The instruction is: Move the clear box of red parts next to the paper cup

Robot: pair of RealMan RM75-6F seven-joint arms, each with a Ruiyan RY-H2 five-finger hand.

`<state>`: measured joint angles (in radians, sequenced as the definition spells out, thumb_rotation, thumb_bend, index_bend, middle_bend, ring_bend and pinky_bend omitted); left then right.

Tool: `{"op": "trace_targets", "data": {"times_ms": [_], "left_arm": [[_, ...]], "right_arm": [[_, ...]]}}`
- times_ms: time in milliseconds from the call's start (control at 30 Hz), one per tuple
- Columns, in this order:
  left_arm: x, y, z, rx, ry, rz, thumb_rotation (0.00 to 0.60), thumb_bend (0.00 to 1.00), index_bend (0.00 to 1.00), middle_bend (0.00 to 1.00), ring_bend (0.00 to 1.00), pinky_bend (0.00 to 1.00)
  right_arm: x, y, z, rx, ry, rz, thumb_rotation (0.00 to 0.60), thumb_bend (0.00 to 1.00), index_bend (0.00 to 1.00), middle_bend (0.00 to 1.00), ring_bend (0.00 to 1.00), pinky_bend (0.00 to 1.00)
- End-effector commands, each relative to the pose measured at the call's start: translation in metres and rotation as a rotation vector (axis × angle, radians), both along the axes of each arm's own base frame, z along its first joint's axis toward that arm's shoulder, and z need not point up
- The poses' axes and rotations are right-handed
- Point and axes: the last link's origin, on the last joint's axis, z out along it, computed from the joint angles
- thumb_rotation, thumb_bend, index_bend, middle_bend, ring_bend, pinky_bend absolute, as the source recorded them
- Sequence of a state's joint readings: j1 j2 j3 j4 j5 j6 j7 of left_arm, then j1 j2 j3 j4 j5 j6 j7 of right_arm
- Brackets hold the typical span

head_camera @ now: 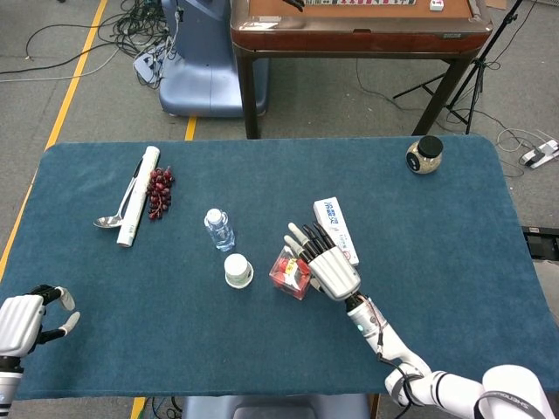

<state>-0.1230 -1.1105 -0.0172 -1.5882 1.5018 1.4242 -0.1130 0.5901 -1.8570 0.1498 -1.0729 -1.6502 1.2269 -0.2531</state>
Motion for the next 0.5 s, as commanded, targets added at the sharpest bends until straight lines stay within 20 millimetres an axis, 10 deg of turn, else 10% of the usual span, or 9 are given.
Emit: {"op": "trace_targets", "data": {"times_ms": [33, 500], "left_arm": [[0.0, 0.0, 0.0, 0.001, 0.0, 0.001, 0.6, 0.3, 0.61, 0.56, 0.43, 0.58], [0.0, -0.001, 0.001, 0.0, 0.001, 0.0, 0.6, 0.3, 0.61, 0.56, 0.43, 0.58]], "right_arm": [[0.003, -0.005, -0.001, -0.004, -0.001, -0.005, 0.6, 0.0, 0.0, 0.0, 0.0, 0.0], [0.005, -0.029, -0.006, -0.037, 0.004, -0.046, 0.6, 0.0, 0.0, 0.0, 0.0, 0.0]]}}
